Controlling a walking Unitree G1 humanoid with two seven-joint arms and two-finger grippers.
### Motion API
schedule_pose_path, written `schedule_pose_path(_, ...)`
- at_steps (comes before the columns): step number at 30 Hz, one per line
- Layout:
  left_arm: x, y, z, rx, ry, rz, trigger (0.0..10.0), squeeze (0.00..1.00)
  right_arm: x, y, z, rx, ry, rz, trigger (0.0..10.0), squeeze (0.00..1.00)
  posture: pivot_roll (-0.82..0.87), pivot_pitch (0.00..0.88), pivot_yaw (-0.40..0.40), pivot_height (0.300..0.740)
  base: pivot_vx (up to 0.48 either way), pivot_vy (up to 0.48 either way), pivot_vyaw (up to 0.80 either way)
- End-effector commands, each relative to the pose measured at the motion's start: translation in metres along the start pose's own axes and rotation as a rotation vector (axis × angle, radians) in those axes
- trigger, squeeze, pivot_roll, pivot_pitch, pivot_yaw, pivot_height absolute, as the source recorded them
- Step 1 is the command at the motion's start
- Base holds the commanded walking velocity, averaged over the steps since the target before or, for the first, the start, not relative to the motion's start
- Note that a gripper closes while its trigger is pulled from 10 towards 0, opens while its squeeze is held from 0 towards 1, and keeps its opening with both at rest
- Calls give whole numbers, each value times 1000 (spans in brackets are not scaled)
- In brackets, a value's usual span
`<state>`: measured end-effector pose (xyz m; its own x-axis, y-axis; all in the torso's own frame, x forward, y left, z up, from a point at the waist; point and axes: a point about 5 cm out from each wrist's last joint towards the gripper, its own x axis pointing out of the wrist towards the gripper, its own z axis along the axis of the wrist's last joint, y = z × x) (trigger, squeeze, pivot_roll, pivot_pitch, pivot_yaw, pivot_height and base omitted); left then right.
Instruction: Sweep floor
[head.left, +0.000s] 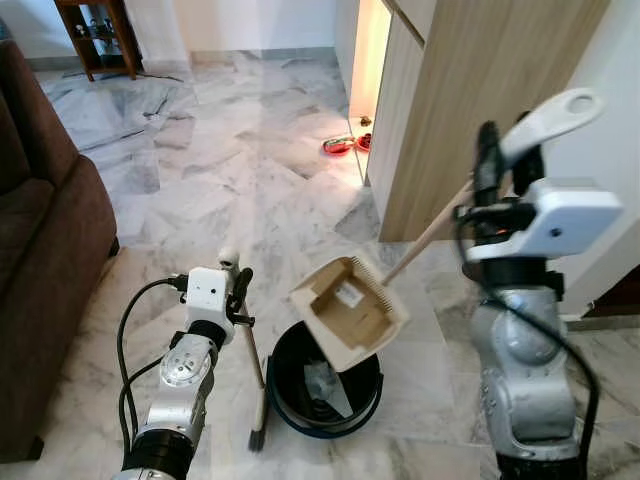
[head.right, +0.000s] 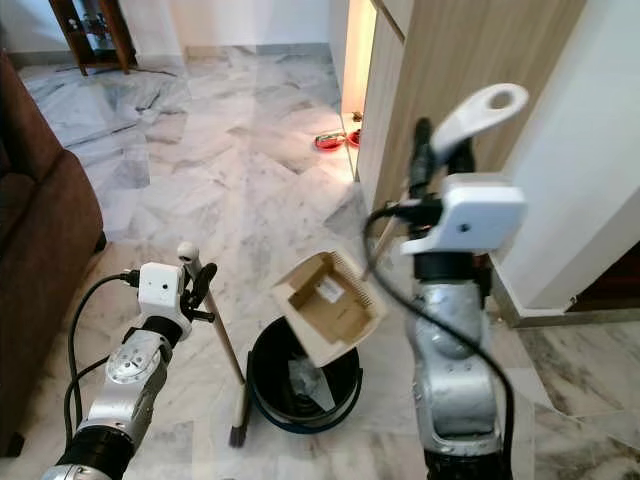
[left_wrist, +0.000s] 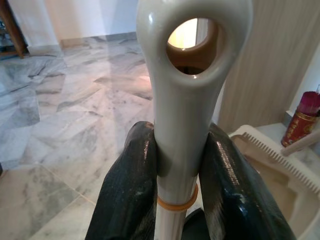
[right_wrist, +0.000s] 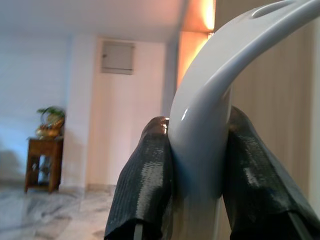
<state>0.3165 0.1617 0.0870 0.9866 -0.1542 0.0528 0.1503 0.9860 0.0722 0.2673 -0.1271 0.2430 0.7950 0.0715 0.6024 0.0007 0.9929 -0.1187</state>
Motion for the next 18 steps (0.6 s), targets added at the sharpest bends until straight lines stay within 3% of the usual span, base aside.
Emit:
schedule_pose_path(1, 4, 1, 10, 4, -50, 0, 10000, 0, 1, 10, 21, 10, -104, 32, 10000, 0, 138, 88, -9, 740, 0, 0, 0)
schedule_pose_path(8, 4, 1, 10, 4, -53, 1, 10000, 0, -3, 24, 27, 55, -101, 54, 10000, 0, 139, 88, -13, 740, 0, 0, 0)
schedule_pose_path(18, 5, 0, 11, 3, -57, -1, 10000, 0, -9, 43, 36, -26, -147, 151, 10000, 0, 135, 87, -16, 740, 0, 0, 0)
